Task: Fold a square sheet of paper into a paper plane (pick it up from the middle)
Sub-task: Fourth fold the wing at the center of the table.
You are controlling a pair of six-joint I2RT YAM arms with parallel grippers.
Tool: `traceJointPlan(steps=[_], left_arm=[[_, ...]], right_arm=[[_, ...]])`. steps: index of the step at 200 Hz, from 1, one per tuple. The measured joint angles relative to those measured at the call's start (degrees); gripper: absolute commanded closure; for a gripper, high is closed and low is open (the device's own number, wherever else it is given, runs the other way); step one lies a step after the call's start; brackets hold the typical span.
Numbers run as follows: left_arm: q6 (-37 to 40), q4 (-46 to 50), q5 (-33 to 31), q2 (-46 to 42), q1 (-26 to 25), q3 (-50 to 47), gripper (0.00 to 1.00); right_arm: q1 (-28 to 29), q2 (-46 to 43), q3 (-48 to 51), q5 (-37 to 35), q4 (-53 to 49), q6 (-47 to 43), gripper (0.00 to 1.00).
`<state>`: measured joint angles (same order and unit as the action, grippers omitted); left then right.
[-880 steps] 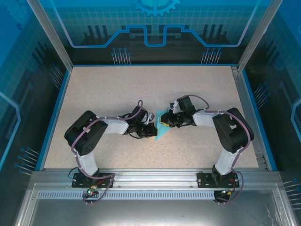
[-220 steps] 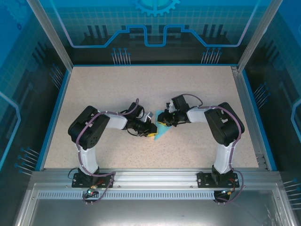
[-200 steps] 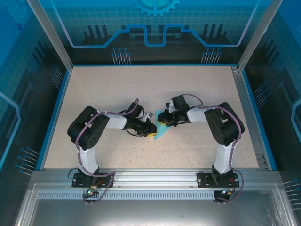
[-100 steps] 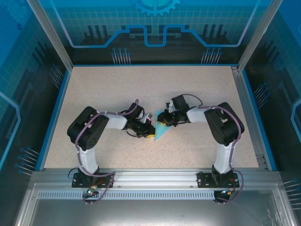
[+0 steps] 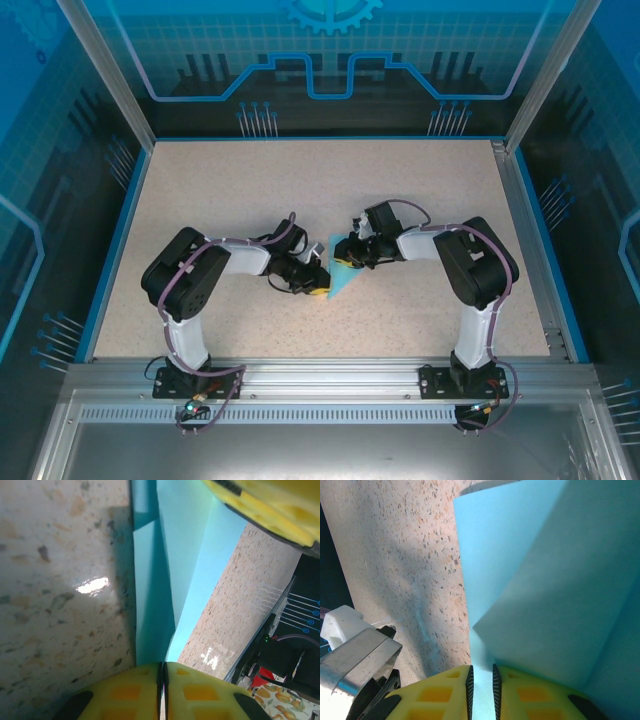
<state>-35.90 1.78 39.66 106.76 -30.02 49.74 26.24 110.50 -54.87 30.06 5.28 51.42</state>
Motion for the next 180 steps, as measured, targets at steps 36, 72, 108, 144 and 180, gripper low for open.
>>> traceJointPlan(steps=[36,72,108,144,180], left_arm=[[0.3,1.6,-1.0,0.0,-0.2,0.5,0.93],[1.4,3.5,-1.5,0.0,-0.3,1.4,0.87],[2.3,5.5,-2.0,-0.4,-0.6,1.6,0.85],[3.0,7.0,-2.3,-0.5,-0.9,1.9,0.90],[3.1,8.0,-3.0,-0.5,-1.2,2.4,0.93]], right_arm=[[0.0,0.1,0.0,0.3,0.3,0.0,0.79],[0.0,0.2,0.0,0.4,0.3,0.0,0.79],[0.0,0.2,0.0,0.4,0.4,0.0,0.79],[0.0,0.2,0.0,0.3,0.4,0.0,0.79],[0.0,0.2,0.0,0.3,0.3,0.0,0.79]])
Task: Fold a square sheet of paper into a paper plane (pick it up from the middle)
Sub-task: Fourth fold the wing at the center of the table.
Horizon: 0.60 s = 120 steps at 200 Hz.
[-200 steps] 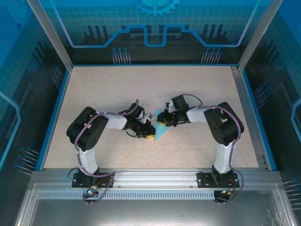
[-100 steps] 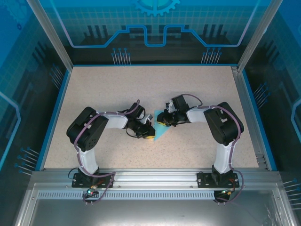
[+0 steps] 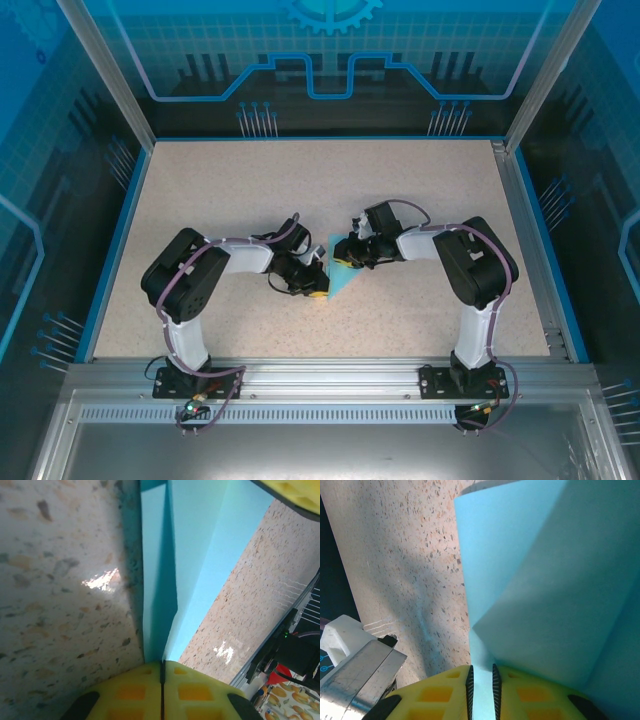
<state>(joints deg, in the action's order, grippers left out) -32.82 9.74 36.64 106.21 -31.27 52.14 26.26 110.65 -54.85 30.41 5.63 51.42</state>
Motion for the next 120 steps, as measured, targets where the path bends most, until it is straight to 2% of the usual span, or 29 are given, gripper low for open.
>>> traceJointPlan(steps=[14,39,63,120], left_arm=[[0.0,0.7,-0.4,0.0,-0.1,0.4,0.92],[0.5,1.9,-1.1,0.0,-0.4,1.0,0.84],[1.5,2.8,-1.3,0.0,-0.7,1.3,0.82],[1.8,4.3,-2.4,0.0,-1.1,1.8,0.92]], right_arm=[[0.0,0.0,0.0,0.0,0.0,0.0,0.79],[0.0,0.0,0.0,0.0,0.0,0.0,0.79],[0.0,0.0,0.0,0.0,0.0,0.0,0.79],[0.0,0.1,0.0,0.0,0.0,0.0,0.79]])
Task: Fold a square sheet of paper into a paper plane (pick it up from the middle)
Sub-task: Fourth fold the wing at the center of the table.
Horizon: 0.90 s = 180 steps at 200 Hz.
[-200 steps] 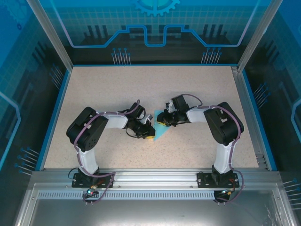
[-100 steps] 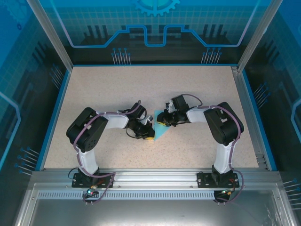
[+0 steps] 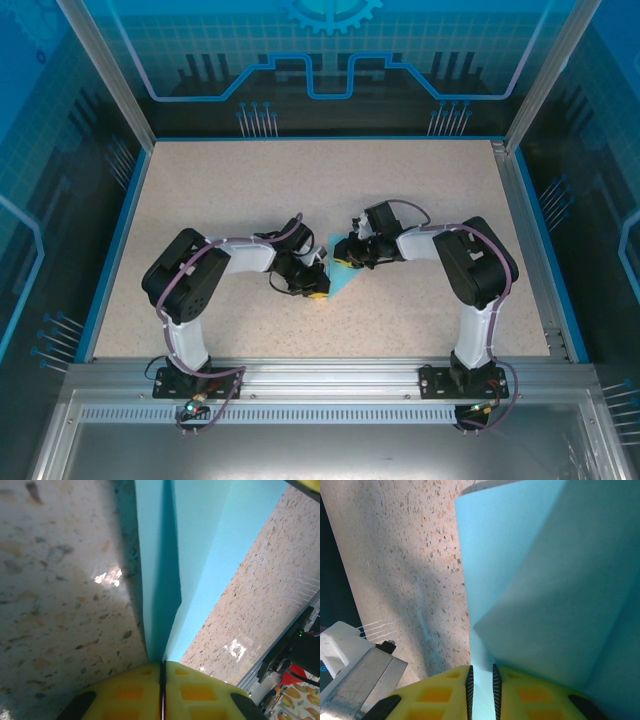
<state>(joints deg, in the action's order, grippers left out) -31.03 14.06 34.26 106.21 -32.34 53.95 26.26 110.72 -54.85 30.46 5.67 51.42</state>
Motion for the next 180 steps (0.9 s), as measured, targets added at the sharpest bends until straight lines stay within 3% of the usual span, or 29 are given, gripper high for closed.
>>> traceJointPlan(steps=[25,65,127,180], left_arm=[[0.1,0.7,-0.4,0.0,-0.1,0.3,0.91],[-0.2,0.6,-0.7,-1.9,-0.5,-1.5,0.80],[-4.7,-0.3,-6.1,-13.2,-0.3,-8.7,0.82],[-10.2,-8.1,-5.4,-13.6,0.0,-8.5,0.81]], right_arm=[[0.0,0.0,0.0,0.0,0.0,0.0,0.79],[0.0,0.1,0.0,0.1,0.0,0.0,0.79],[0.0,0.1,0.0,0.2,0.0,0.0,0.79],[0.0,0.1,0.0,0.2,0.0,0.0,0.79]])
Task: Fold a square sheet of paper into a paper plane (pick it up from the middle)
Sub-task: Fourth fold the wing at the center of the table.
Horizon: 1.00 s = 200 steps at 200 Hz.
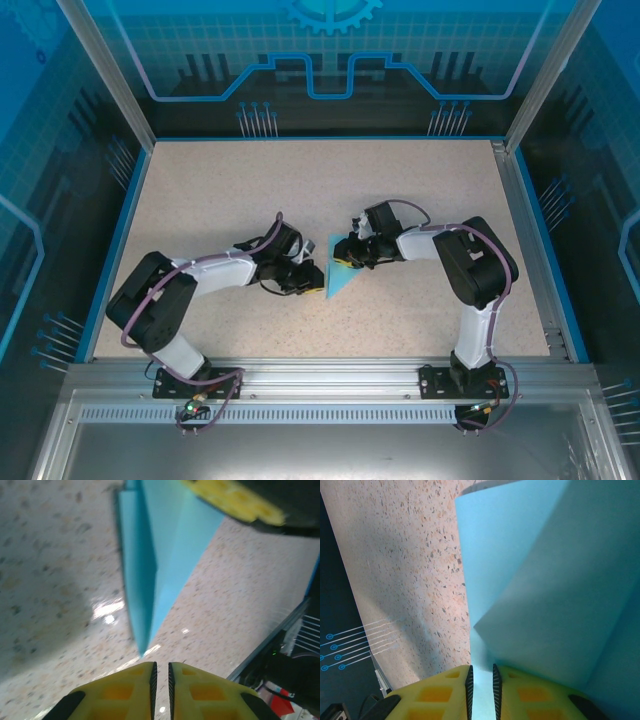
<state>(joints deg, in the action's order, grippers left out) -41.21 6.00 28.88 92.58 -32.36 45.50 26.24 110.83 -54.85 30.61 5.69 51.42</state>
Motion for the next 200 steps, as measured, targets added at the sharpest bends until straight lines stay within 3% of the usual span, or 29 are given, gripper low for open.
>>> traceJointPlan(steps=[79,200], left_arm=[[-5.5,-11.8,3.9,8.4,-0.1,3.7,0.79],[-3.7,-12.3,4.5,13.1,-0.1,2.3,0.79]], right_arm=[[0.0,0.1,0.0,0.2,0.1,0.0,0.79],[0.0,0.2,0.0,0.3,0.2,-0.1,0.79]])
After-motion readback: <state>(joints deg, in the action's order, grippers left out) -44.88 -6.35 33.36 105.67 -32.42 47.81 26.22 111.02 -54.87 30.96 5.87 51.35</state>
